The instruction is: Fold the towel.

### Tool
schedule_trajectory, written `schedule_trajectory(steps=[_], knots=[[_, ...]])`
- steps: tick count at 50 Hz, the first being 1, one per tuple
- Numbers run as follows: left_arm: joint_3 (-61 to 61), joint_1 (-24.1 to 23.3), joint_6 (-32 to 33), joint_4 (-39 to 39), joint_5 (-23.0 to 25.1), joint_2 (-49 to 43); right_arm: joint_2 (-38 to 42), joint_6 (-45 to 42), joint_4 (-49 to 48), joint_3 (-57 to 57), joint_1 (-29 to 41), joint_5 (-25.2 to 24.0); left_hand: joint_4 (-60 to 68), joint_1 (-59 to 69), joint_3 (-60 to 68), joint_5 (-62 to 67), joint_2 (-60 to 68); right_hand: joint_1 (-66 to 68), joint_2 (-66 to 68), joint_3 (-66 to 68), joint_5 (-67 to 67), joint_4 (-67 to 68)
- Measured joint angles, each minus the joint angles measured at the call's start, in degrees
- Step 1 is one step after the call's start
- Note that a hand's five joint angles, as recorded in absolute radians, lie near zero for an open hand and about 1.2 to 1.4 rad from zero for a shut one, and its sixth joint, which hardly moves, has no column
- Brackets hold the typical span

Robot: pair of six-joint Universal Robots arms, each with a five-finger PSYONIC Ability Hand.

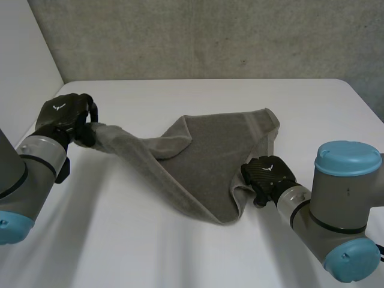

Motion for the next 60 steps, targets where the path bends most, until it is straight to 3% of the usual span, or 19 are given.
schedule_trajectory(steps=[1,3,7,24,42,52,60], knots=[[1.04,-0.33,-0.15,-0.51,-0.22,-0.73,-0.29,-0.42,0.16,0.07,0.02,-0.14,-0.85,0.19,-0.81,-0.31,-0.14,-0.46,-0.30,-0.37,-0.43,-0.35],[4.40,-1.47,-0.68,-2.35,-0.95,-3.13,-1.14,-1.72,0.59,0.25,0.09,-0.52,-14.73,0.19,-14.32,-7.25,-4.14,-1.36,-0.54,-1.16,-1.71,-1.39],[9.48,-3.31,-1.54,-5.28,-2.14,-6.76,-2.28,-4.13,1.15,0.72,0.16,-0.49,-19.13,0.19,-17.92,-10.16,-7.69,-1.41,-0.54,-1.18,-2.17,-1.46],[9.95,-4.20,-1.94,-6.72,-2.61,-4.97,-1.56,-5.58,-0.90,-0.67,-0.08,0.68,-19.21,0.19,-18.11,-10.17,-8.40,-2.19,-1.19,-1.76,-2.96,-2.08],[9.83,-4.08,-1.93,-6.40,-2.60,-4.48,7.84,-5.12,-1.33,-7.71,0.50,1.09,-19.21,0.19,-18.12,-10.17,-8.40,-3.64,-2.71,-3.43,-4.65,-3.71],[9.90,-3.97,-1.94,-6.16,-2.60,-4.54,8.69,-5.04,-1.31,-7.92,0.44,1.31,-19.21,0.19,-18.11,-10.19,-8.40,-4.33,-2.82,-3.46,-5.00,-4.01],[9.92,-3.97,-1.95,-6.15,-2.60,-4.54,7.02,-4.92,-0.25,-7.36,0.38,1.87,-19.21,0.19,-18.12,-10.21,-8.40,-13.17,-13.47,-13.99,-15.13,-14.28]])
